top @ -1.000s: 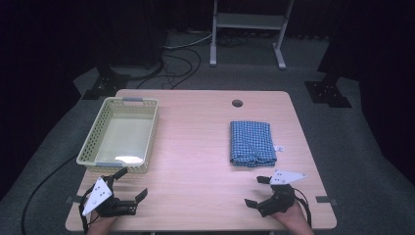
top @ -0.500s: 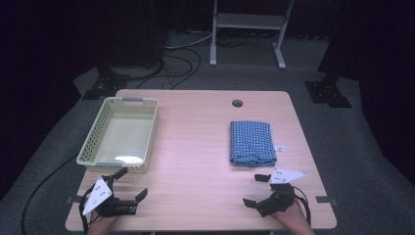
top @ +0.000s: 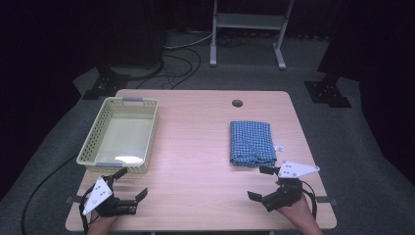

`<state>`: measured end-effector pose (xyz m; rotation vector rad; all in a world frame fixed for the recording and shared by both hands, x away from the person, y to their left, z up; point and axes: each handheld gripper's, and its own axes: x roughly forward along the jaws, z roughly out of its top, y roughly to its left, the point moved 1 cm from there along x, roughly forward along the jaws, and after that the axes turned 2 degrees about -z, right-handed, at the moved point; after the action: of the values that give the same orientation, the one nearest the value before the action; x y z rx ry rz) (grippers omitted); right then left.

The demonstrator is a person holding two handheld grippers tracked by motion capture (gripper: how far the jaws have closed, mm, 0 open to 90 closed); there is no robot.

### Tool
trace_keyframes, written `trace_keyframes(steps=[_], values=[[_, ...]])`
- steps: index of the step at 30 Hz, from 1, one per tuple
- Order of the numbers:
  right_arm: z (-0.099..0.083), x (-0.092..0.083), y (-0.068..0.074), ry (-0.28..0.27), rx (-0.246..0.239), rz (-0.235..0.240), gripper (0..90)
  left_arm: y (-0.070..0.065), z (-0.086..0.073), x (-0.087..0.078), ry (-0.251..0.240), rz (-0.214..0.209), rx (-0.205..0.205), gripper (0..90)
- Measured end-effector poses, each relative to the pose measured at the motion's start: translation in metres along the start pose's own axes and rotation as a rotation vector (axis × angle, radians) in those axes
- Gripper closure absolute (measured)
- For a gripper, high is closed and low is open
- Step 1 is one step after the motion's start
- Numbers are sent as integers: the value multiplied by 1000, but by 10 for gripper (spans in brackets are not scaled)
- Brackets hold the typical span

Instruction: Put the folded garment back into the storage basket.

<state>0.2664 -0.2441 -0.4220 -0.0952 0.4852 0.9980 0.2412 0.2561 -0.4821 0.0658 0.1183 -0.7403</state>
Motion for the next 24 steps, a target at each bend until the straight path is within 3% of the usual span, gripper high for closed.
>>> trace_keyframes(steps=[10,21,24], values=[[25,-16,-3,-51,-35,-48,0,1,0,0,2,6,-9,0],[46,-30,-12,-90,-30,-104,0,1,0,0,5,14,-10,0],[51,-32,-19,-104,-30,-144,0,0,0,0,5,13,-9,0]])
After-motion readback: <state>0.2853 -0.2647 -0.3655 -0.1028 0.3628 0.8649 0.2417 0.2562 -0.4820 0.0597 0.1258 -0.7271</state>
